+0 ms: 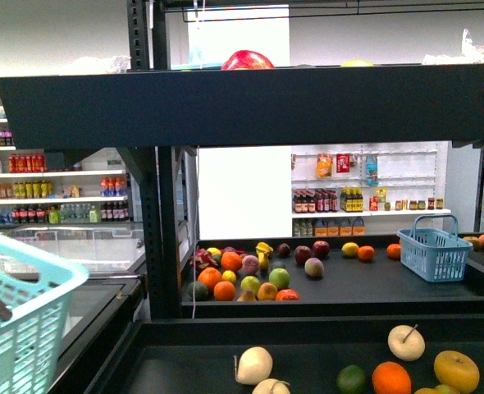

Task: Pick lemon from shelf

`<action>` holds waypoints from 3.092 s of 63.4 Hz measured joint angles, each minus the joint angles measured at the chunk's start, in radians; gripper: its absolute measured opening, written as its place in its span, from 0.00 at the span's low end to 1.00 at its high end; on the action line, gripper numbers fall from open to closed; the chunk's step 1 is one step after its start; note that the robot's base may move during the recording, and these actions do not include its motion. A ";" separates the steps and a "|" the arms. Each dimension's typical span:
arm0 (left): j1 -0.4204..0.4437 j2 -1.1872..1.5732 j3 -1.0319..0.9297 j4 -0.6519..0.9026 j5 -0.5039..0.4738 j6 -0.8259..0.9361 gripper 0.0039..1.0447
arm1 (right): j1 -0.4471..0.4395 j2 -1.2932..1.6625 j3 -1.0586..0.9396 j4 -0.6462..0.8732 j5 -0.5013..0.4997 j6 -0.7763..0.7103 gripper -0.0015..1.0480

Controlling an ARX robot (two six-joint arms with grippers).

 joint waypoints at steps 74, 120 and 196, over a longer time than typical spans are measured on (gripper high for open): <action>-0.686 0.131 0.116 -0.134 0.063 0.276 0.12 | 0.000 0.000 0.000 0.000 0.000 0.000 0.93; -0.748 0.224 0.187 -0.128 0.029 0.263 0.12 | -0.276 1.075 0.240 0.284 0.033 0.009 0.93; -0.749 0.224 0.187 -0.128 0.029 0.263 0.12 | -0.106 2.594 1.351 0.363 -0.218 -0.423 0.93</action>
